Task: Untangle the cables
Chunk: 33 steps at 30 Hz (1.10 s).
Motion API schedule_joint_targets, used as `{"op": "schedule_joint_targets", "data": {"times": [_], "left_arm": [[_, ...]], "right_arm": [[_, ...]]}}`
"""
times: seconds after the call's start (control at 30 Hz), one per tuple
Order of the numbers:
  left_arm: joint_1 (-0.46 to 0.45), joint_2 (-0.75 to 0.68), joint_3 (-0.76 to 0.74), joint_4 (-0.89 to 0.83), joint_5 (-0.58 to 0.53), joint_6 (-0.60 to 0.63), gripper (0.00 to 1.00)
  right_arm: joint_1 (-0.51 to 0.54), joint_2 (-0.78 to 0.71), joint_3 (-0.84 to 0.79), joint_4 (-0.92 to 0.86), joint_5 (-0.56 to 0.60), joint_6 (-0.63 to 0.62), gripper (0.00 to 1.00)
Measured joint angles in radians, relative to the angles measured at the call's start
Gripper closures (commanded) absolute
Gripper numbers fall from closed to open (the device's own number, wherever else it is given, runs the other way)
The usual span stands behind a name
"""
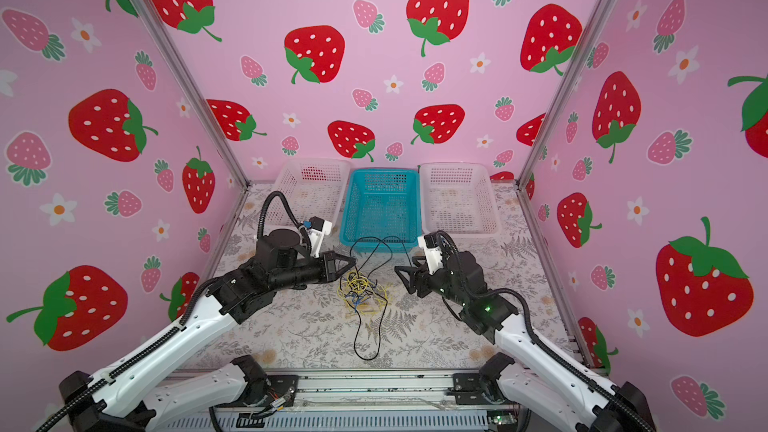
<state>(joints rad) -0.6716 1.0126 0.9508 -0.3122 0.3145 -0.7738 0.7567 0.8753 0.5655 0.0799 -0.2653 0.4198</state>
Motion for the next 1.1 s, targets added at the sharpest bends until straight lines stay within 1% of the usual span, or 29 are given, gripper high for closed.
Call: {"op": "schedule_joint_targets", "data": {"times": [0.1,0.2,0.27,0.37,0.47,0.6,0.67,0.77,0.93,1.1], "left_arm": [[0.003,0.004,0.006,-0.001,0.0,-0.027,1.0],[0.003,0.008,0.02,0.001,0.0,-0.047,1.0],[0.003,0.012,0.028,0.004,0.0,-0.061,1.0],[0.003,0.021,0.032,0.018,0.001,-0.074,1.0],[0.003,0.029,0.032,0.024,0.001,-0.091,1.0],[0.003,0.029,0.032,0.029,0.001,-0.103,1.0],[0.003,0.029,0.032,0.032,0.0,-0.108,1.0],[0.003,0.026,0.032,0.032,0.0,-0.113,1.0],[0.003,0.02,0.032,0.035,0.001,-0.114,1.0],[0.003,0.014,0.032,0.053,0.008,-0.117,1.0]], "right_arm": [[0.073,-0.006,-0.002,-0.006,-0.006,-0.023,0.25],[0.126,-0.018,-0.028,0.042,-0.044,-0.021,0.25],[0.153,-0.006,-0.042,0.083,-0.061,-0.013,0.26],[0.19,0.051,-0.047,0.152,-0.065,0.006,0.29],[0.217,0.132,-0.047,0.222,-0.045,0.021,0.35],[0.228,0.228,-0.042,0.284,-0.014,0.033,0.56],[0.228,0.26,-0.039,0.302,0.0,0.031,0.58],[0.228,0.273,-0.037,0.322,0.021,0.028,0.64],[0.228,0.273,-0.039,0.385,0.047,0.028,0.67],[0.228,0.303,-0.035,0.452,0.061,0.027,0.78]]}}
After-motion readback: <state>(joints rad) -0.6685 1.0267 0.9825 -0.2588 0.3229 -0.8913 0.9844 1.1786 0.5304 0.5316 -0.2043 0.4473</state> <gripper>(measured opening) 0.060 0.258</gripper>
